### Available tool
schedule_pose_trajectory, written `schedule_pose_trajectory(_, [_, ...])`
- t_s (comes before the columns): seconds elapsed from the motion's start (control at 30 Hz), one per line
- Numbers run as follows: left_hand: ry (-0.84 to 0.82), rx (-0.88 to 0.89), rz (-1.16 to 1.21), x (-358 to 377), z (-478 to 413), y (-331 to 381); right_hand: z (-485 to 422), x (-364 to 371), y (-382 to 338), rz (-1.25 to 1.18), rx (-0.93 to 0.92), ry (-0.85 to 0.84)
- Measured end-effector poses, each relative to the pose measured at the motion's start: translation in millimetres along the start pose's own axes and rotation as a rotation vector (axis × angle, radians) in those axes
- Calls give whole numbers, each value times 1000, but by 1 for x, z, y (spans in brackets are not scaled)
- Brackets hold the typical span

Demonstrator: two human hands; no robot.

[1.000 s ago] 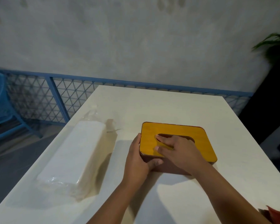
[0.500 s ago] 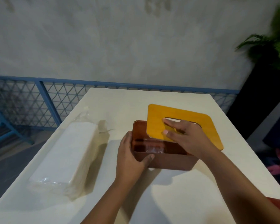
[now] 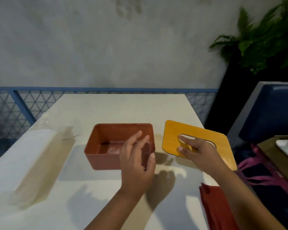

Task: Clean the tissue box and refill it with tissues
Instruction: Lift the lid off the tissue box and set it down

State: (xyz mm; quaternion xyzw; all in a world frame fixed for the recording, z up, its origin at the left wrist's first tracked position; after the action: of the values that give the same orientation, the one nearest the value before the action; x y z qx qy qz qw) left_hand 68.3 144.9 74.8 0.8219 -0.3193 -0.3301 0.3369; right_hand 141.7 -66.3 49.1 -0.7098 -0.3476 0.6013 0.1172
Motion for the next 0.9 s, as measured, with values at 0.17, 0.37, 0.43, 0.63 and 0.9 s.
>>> schedule_pose_trajectory(0.17, [-288,60,-102,76,35,21,11,8,39,189,-43,-173])
schedule_pose_trajectory(0.37, [-597,-103,-417,141,63,-2,18,39,62,151,-160,-319])
schedule_pose_trajectory(0.43, [-632,-149,-476,147,66,-10,16,42,64,122,-198,-320])
schedule_pose_trajectory(0.63, [-634,-155,-557,153,69,-14,11,49,72,115,-259,-311])
schedule_pose_trajectory(0.9, [-617,-177,-559,156,71,-14,12,49,74,242,-311,-323])
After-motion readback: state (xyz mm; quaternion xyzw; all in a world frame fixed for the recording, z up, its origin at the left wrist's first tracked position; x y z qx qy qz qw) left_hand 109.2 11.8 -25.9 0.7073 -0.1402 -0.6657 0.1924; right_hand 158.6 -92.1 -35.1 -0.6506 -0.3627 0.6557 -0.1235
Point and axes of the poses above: each hand's wrist, its own z-axis away from the middle knuckle, its own x-axis out of the palm, y = z × x, the point moved 7 cm from there along -z, towards the middle knuckle, and after that the axes turned 13 degrees about -x, right-handed, at the moved point
